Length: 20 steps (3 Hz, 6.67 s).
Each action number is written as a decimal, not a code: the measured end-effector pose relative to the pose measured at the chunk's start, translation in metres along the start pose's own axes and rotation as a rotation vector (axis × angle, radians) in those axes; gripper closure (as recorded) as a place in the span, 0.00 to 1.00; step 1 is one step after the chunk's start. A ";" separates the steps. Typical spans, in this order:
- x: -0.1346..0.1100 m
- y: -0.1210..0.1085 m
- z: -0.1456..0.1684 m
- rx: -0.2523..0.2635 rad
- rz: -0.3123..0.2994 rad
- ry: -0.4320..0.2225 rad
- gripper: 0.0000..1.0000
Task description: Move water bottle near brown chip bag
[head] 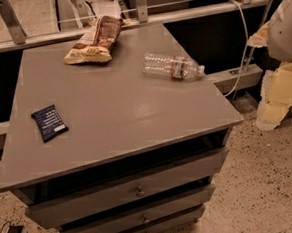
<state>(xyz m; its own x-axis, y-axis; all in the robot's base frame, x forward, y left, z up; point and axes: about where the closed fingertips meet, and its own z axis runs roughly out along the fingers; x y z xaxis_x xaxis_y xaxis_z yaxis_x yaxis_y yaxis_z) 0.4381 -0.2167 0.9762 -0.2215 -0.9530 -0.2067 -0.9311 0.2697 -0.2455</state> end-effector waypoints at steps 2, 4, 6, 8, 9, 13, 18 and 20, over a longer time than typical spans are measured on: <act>-0.008 -0.028 0.004 0.014 -0.015 -0.008 0.00; -0.039 -0.137 0.043 0.009 -0.063 0.008 0.00; -0.075 -0.196 0.114 -0.033 -0.062 -0.077 0.00; -0.088 -0.191 0.179 -0.123 -0.010 -0.112 0.16; -0.086 -0.181 0.201 -0.161 0.014 -0.110 0.40; -0.095 -0.185 0.137 -0.156 0.102 -0.215 1.00; -0.146 -0.254 0.198 -0.046 0.326 -0.145 1.00; -0.185 -0.262 0.225 -0.068 0.347 -0.186 1.00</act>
Offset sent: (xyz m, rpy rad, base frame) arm 0.0918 0.0003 0.0112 -0.0024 -0.0350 0.0432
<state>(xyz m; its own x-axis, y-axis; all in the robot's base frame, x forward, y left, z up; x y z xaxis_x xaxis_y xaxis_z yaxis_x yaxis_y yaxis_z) 0.7884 -0.0803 0.8652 -0.4763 -0.7638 -0.4356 -0.8284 0.5559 -0.0690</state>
